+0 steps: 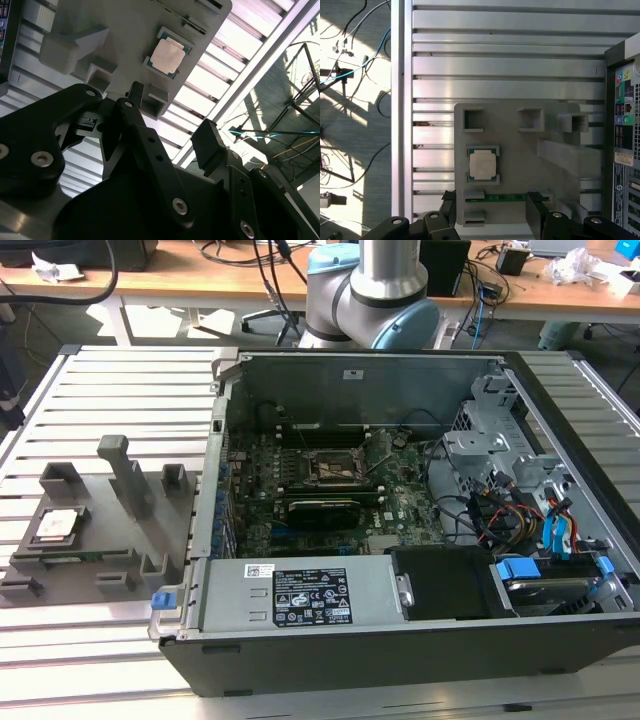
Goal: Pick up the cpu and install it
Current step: 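Pick up the cpu and move it towards the insertion slot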
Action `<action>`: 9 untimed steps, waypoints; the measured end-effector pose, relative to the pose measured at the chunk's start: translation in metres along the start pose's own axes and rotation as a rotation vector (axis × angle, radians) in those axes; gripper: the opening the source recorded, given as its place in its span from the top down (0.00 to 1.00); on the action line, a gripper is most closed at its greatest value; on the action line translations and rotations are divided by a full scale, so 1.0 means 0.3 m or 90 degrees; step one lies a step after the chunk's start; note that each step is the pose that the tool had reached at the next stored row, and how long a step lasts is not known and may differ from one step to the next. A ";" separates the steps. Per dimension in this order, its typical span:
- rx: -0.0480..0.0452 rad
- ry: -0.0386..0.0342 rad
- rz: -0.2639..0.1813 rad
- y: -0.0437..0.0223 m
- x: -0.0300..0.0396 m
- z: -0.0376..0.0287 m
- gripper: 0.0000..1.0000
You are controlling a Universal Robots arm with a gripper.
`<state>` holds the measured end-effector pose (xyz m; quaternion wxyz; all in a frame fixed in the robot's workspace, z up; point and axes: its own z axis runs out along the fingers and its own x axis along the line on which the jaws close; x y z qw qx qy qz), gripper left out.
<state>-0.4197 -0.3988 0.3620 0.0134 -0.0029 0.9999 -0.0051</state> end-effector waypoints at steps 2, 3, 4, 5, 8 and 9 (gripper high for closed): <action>0.0000 0.0000 0.000 0.000 0.000 0.001 0.34; 0.0000 0.0000 0.000 0.000 0.000 0.002 0.34; 0.0000 0.0000 0.000 0.000 0.000 0.003 0.34; 0.0000 0.0000 0.000 0.000 0.000 0.005 0.34; 0.0000 0.0000 0.000 0.000 0.000 0.007 0.34; 0.0000 0.0000 0.000 0.000 0.000 0.009 0.34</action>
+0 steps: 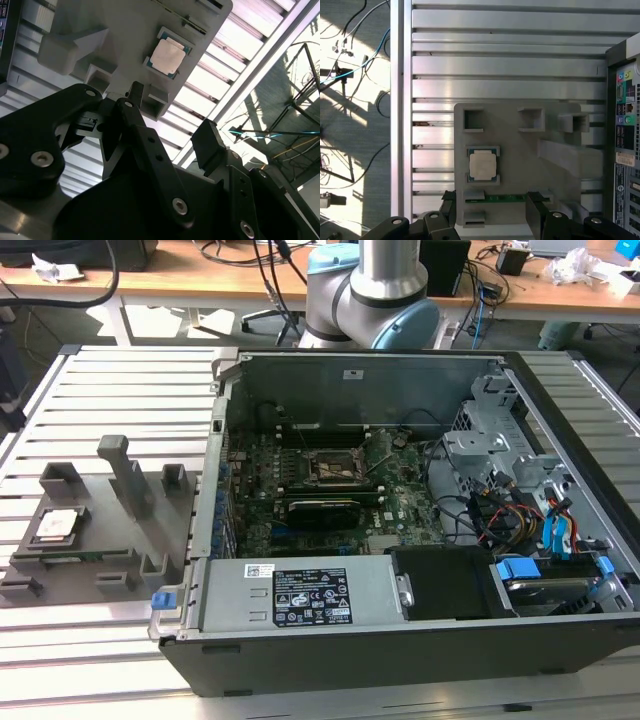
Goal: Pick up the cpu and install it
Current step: 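Pick up the cpu and move it towards the insertion slot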
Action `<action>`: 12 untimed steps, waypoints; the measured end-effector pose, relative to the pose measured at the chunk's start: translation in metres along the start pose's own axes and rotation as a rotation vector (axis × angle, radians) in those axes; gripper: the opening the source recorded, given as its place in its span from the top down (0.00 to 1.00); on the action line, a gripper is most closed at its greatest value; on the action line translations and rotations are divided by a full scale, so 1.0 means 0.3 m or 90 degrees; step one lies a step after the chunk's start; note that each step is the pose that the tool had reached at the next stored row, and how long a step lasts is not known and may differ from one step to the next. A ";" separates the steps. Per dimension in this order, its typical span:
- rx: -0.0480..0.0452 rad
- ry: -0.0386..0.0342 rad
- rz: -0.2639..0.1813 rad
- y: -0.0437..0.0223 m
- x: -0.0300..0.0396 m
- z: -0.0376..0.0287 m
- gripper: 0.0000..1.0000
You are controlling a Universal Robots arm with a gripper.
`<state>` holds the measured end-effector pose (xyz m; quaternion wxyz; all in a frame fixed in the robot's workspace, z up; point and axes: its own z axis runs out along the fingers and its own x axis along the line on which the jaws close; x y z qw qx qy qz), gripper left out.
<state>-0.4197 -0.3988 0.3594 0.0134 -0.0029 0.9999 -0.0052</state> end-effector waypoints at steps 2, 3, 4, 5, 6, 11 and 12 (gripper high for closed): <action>0.0000 0.0000 0.000 0.000 0.000 0.002 0.34; 0.0000 0.0000 0.000 0.000 0.000 0.003 0.34; 0.0000 0.0000 0.000 0.000 0.000 0.004 0.34; 0.0000 0.0000 0.000 0.000 0.000 0.005 0.34; 0.0000 0.0000 0.000 0.000 0.000 0.005 0.34; 0.0000 0.0000 0.000 0.000 0.000 0.009 0.34; 0.0000 0.0000 0.000 0.000 0.000 0.010 0.34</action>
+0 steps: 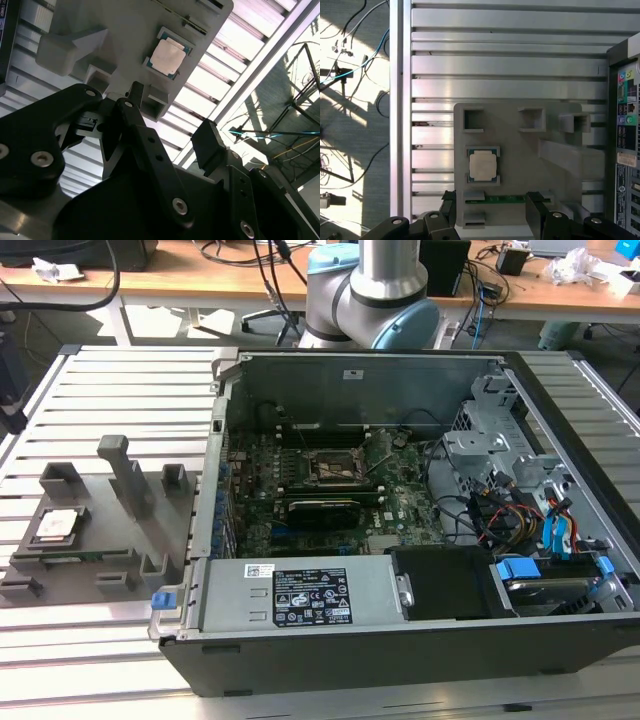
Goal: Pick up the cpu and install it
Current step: 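Pick up the cpu and move it towards the insertion slot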
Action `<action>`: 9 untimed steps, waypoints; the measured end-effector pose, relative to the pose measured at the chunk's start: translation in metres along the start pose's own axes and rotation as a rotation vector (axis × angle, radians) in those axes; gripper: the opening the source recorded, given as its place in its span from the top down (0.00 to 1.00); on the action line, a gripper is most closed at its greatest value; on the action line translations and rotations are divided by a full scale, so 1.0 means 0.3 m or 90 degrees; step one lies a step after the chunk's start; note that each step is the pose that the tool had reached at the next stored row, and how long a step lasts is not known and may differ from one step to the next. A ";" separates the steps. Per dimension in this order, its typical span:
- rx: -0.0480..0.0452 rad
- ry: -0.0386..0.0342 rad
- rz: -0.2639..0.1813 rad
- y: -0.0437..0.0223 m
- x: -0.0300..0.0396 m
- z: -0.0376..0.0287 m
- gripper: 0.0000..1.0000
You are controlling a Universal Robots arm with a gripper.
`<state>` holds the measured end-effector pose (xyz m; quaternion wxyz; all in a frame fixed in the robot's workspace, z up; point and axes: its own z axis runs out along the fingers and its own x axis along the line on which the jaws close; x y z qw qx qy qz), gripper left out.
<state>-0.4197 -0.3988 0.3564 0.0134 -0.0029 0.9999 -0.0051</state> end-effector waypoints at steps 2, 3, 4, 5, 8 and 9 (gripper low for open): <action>0.0000 0.0000 0.000 0.000 0.000 0.002 0.34; 0.0000 0.0000 0.000 0.000 0.000 0.008 0.34; 0.0000 0.0000 0.000 0.000 0.000 0.016 0.34; 0.0000 0.0000 0.000 0.000 0.001 0.023 0.34; 0.0001 0.0000 0.000 0.000 0.001 0.028 0.34; 0.0000 0.0000 0.000 0.000 0.001 0.030 0.34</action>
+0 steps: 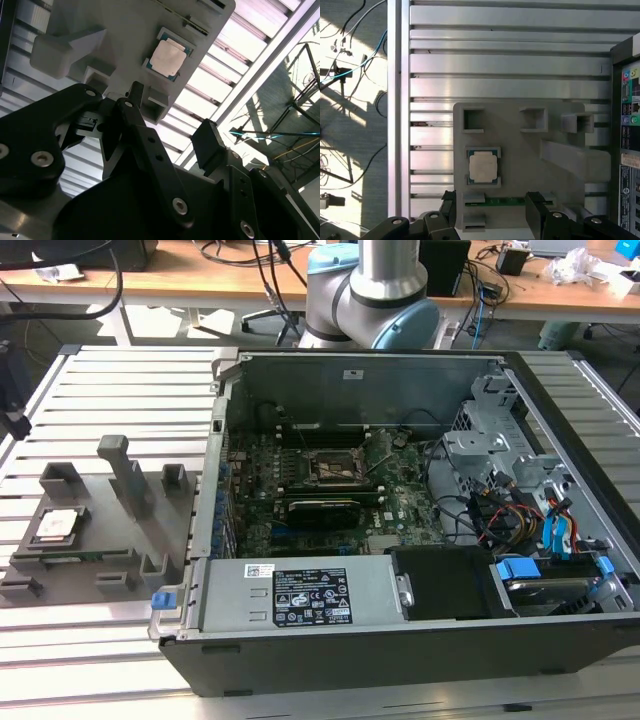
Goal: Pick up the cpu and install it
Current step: 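Pick up the cpu and move it towards the insertion slot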
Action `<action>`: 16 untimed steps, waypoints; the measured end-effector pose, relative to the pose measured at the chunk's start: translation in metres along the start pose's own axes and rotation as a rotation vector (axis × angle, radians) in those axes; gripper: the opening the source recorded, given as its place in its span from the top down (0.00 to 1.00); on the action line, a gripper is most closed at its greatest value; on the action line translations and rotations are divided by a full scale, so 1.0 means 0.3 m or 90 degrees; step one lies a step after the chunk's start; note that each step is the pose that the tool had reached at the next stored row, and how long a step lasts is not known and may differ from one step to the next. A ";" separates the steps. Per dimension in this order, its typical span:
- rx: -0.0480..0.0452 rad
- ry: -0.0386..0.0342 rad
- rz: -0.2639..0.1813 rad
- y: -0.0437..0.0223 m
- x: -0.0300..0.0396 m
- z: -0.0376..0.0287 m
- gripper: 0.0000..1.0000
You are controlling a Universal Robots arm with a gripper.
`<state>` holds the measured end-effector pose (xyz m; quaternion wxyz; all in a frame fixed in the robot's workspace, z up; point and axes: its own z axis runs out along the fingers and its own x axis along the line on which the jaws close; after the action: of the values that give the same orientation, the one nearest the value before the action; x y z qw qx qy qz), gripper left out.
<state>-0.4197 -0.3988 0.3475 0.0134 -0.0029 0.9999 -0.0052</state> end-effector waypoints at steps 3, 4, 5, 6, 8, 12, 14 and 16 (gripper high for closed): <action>0.0000 0.0000 0.000 0.000 0.000 0.007 0.34; 0.0000 0.0000 0.000 0.000 0.000 0.009 0.34; 0.0000 0.0000 0.000 0.000 0.000 0.011 0.34; 0.0000 0.0000 0.000 0.000 0.000 0.012 0.34; 0.0000 0.0000 0.000 0.000 0.000 0.015 0.34; 0.0000 0.0000 0.000 0.000 0.001 0.022 0.34; 0.0000 0.0000 0.000 0.000 0.001 0.027 0.34; 0.0000 0.0000 0.000 0.000 0.001 0.031 0.34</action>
<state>-0.4197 -0.3989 0.3383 0.0134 -0.0029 0.9999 -0.0052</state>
